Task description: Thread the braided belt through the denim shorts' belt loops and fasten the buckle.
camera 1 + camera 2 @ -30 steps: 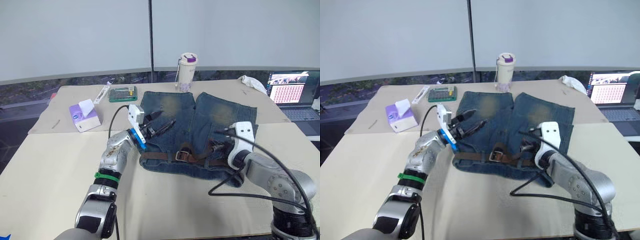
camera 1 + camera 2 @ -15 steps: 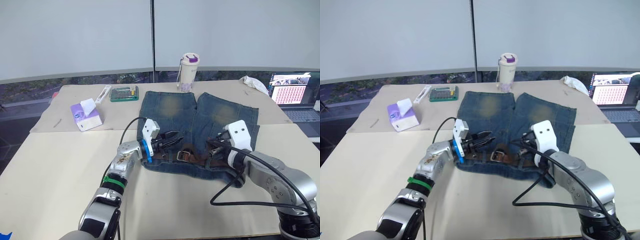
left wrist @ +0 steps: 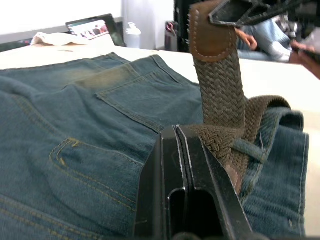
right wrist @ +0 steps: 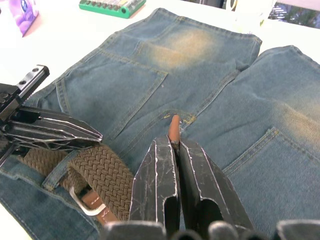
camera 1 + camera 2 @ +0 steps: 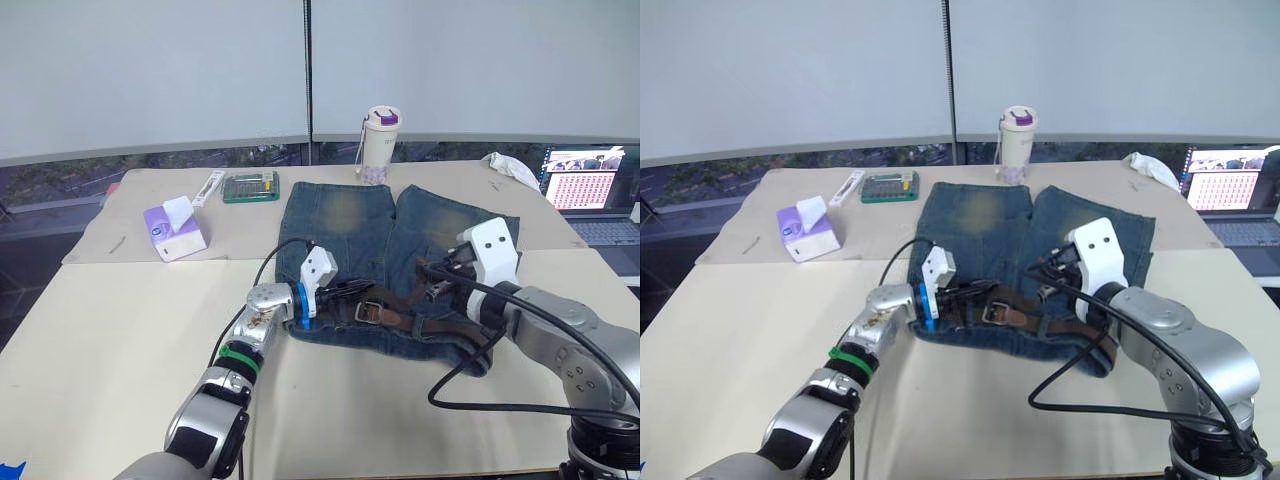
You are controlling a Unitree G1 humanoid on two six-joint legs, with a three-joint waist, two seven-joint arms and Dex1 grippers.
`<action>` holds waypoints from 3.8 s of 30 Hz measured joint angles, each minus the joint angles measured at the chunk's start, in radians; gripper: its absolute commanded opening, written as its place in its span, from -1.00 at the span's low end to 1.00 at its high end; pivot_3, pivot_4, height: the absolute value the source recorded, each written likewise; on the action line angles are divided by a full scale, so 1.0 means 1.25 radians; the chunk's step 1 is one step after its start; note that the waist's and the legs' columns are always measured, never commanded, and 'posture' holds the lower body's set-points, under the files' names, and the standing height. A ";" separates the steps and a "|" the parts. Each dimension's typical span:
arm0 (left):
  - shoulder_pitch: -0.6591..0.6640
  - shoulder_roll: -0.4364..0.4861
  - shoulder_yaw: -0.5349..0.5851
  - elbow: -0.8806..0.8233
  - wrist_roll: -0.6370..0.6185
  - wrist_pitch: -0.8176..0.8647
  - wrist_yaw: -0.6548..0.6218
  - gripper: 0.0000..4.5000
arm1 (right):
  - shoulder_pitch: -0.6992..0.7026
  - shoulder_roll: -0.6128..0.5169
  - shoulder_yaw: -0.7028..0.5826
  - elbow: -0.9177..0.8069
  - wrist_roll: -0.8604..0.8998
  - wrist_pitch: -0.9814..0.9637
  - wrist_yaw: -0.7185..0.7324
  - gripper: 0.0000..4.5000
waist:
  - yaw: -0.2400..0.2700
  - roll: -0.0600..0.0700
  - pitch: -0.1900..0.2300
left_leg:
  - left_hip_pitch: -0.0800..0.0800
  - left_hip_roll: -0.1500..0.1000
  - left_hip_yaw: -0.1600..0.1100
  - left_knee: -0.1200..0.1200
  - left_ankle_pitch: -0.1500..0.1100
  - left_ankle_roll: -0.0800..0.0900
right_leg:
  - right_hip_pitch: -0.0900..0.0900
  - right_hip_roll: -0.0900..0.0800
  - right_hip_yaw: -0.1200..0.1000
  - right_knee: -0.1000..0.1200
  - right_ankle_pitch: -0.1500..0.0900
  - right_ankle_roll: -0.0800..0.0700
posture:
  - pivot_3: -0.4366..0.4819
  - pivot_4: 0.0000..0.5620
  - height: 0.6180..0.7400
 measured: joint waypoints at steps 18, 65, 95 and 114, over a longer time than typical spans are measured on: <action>-0.028 0.022 -0.035 0.100 0.096 -0.133 -0.016 -1.00 | 0.012 0.013 0.091 0.026 -0.096 -0.022 0.020 -1.00 | 0.000 0.000 0.000 | 0.000 0.000 0.000 0.001 0.000 0.000 | 0.000 0.000 0.000 0.000 0.000 0.000 | -0.05 -0.47 1.00; 0.068 -0.042 0.036 -0.259 0.008 0.047 0.163 0.99 | -0.260 0.564 -0.294 0.104 0.051 0.083 -0.264 -1.00 | -0.017 0.003 -0.002 | -0.003 0.000 -0.001 0.000 0.001 -0.002 | -0.008 0.000 0.002 0.013 0.000 -0.001 | -0.05 -0.47 1.00; 0.098 -0.046 0.047 -0.253 0.022 0.092 0.330 -1.00 | -0.170 0.532 -0.161 0.087 0.153 -0.015 -0.270 -0.39 | -0.023 0.004 -0.002 | -0.002 0.000 0.000 -0.001 0.001 -0.002 | -0.008 0.001 0.002 0.012 0.000 0.000 | -0.05 -0.47 1.00; 0.227 -0.029 0.234 -0.538 -0.264 0.574 0.534 -1.00 | 0.050 0.085 0.228 0.401 -0.178 -0.571 0.424 -0.72 | -0.016 0.001 -0.001 | 0.002 0.000 0.000 0.001 0.003 -0.005 | 0.000 0.000 0.001 0.001 0.000 0.000 | -0.05 -0.47 1.00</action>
